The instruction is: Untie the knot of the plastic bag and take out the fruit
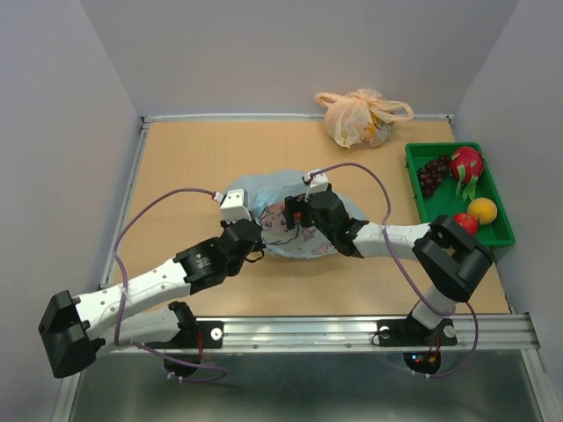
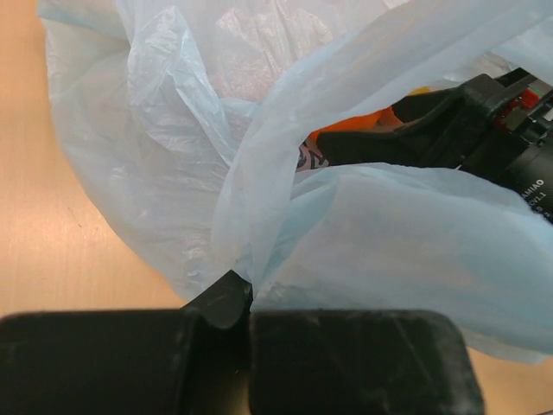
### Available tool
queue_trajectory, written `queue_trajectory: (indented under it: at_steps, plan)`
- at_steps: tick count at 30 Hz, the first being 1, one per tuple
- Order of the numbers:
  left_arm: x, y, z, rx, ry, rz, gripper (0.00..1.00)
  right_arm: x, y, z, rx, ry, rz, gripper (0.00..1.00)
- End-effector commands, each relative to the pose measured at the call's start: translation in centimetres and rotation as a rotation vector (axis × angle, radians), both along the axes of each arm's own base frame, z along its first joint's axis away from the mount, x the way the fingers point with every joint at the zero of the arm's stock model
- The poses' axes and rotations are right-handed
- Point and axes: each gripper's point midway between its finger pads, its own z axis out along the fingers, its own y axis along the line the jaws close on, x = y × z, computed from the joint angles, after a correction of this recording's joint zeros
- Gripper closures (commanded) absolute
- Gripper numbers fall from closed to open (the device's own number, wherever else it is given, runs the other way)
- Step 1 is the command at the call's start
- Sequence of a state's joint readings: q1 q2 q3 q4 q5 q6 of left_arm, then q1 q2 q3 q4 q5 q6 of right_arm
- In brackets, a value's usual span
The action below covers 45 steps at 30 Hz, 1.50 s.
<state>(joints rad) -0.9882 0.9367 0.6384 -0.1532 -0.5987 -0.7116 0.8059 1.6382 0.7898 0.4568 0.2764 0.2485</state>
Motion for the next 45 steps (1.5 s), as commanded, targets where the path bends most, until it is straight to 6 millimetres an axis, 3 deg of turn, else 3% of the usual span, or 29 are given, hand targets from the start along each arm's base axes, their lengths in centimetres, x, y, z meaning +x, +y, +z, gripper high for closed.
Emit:
queue_trajectory:
  at_steps: [1,3,5,7,8,12,16,20,21,24,25,26,27,28,29,30,32,35,36,39,40,41,43,45]
  plan:
    - [1.5,-0.7,3.7,-0.047,-0.088,0.031,1.00,3.3,0.4,3.2,0.045,-0.122,-0.111,0.01]
    - [1.5,-1.0,3.7,-0.035,-0.087,0.016,1.00,4.0,0.9,3.5,0.043,-0.137,-0.113,0.00]
    - [1.6,-1.4,3.7,-0.035,-0.085,0.001,1.00,4.4,1.4,2.4,0.032,-0.129,-0.112,0.00]
    - [1.5,-1.7,3.6,-0.036,-0.081,-0.013,1.00,5.1,2.0,2.6,0.045,-0.147,-0.110,0.00]
    - [1.5,-1.8,3.5,-0.037,-0.081,-0.017,1.00,5.2,2.2,1.4,0.031,-0.137,-0.109,0.00]
    - [1.3,-2.1,3.1,-0.044,-0.072,-0.033,1.00,6.2,3.0,1.0,0.071,-0.166,-0.126,0.01]
    - [1.1,-2.0,2.7,-0.048,-0.065,-0.039,1.00,7.0,3.2,0.2,0.080,-0.178,-0.155,0.09]
    - [1.0,-1.8,2.4,-0.050,-0.062,-0.032,1.00,7.3,3.3,-0.2,0.082,-0.193,-0.155,0.36]
    - [1.0,-1.7,2.4,-0.050,-0.063,-0.027,1.00,7.0,3.2,-0.3,0.079,-0.195,-0.146,0.60]
    - [1.2,-1.1,2.3,-0.038,-0.072,0.002,1.00,6.0,3.4,0.6,0.095,-0.200,-0.093,0.87]
    - [1.4,-1.0,2.6,-0.037,-0.078,0.014,1.00,5.4,3.0,0.1,0.087,-0.189,-0.076,0.90]
    - [1.7,-0.6,2.5,-0.022,-0.082,0.032,1.00,4.6,3.5,1.1,0.101,-0.196,-0.025,0.96]
    - [2.1,-0.3,2.5,-0.013,-0.083,0.044,1.00,3.5,3.1,0.4,0.087,-0.177,0.003,0.98]
    - [2.5,-0.1,2.6,0.010,-0.082,0.047,1.00,2.6,3.5,2.0,0.116,-0.188,0.059,1.00]
    - [2.8,0.2,2.8,0.019,-0.085,0.052,1.00,1.9,3.5,1.0,0.103,-0.162,0.090,1.00]
    - [3.5,0.9,2.6,0.044,-0.077,0.072,1.00,0.9,3.3,2.1,0.104,-0.161,0.125,1.00]
    - [4.3,1.4,2.7,0.098,-0.080,0.068,1.00,-1.1,3.6,2.1,0.092,-0.125,0.225,1.00]
    - [5.6,2.5,3.4,0.163,-0.094,0.073,1.00,-3.4,2.9,4.2,0.101,-0.105,0.287,0.99]
    - [5.9,2.7,3.6,0.178,-0.099,0.071,1.00,-4.0,2.2,5.8,0.108,-0.111,0.288,0.99]
    - [6.5,3.1,4.2,0.234,-0.119,0.059,1.00,-4.5,1.6,9.0,0.115,-0.140,0.290,1.00]
    - [6.6,3.2,4.4,0.248,-0.123,0.056,1.00,-4.8,1.0,9.3,0.098,-0.127,0.277,0.99]
    - [6.8,3.4,4.8,0.265,-0.134,0.051,1.00,-4.4,0.1,12.0,0.115,-0.177,0.230,0.99]
    - [7.1,3.8,5.2,0.288,-0.143,0.051,1.00,-3.9,-1.7,12.9,0.083,-0.192,0.148,0.99]
    - [7.3,4.6,5.5,0.313,-0.153,0.064,1.00,-2.4,-5.8,14.8,0.034,-0.255,-0.060,0.99]
